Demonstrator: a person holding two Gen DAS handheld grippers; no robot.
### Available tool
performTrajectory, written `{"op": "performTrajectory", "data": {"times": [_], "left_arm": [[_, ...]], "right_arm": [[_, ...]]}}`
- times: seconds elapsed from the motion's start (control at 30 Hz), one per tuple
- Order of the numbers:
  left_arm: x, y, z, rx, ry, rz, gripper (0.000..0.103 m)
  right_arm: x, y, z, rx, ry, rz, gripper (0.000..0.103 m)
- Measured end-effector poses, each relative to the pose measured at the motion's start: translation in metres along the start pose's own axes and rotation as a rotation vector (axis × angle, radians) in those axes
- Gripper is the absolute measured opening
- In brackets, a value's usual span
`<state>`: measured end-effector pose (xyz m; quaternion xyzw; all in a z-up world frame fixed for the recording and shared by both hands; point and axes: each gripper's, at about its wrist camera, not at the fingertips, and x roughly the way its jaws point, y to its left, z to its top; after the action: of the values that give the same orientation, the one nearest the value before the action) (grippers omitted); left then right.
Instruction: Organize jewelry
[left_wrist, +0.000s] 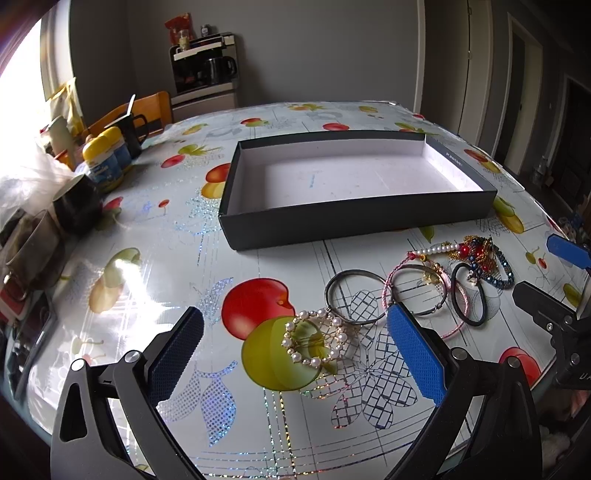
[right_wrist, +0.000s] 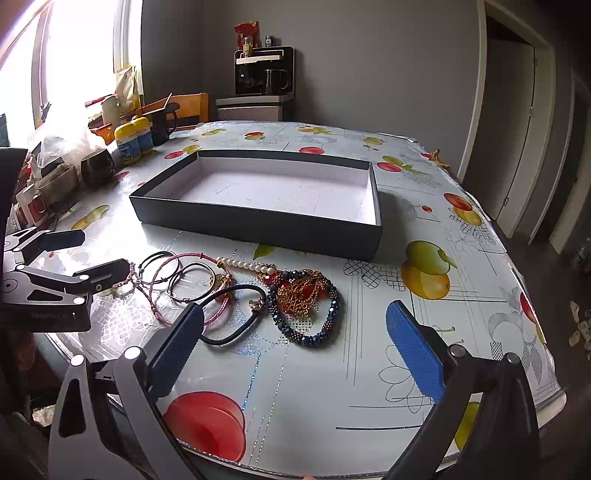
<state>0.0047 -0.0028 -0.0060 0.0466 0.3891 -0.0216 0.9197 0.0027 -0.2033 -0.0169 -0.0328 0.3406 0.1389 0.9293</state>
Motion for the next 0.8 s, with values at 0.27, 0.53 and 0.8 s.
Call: {"op": "performTrajectory", "data": {"times": [0.27, 0.53, 0.8], "left_arm": [[-0.0012, -0.0012, -0.0015, -0.003, -0.008, 0.0, 0.101], [-0.0028, -0.0022, -0.0012, 0.006, -0.004, 0.001, 0.101], [-0.0017, -0.0016, -0.0003, 0.005, -0.004, 0.003, 0.101]], "right_arm": [[-0.0006, -0.002, -0.0002, 0.0, -0.002, 0.0, 0.097], [-0.0011, -0.0027, -0.0006, 0.001, -0.003, 0.0, 0.097], [-0.0014, -0.0045, -0.0025, 0.005, -0.003, 0.001, 0.097]]}}
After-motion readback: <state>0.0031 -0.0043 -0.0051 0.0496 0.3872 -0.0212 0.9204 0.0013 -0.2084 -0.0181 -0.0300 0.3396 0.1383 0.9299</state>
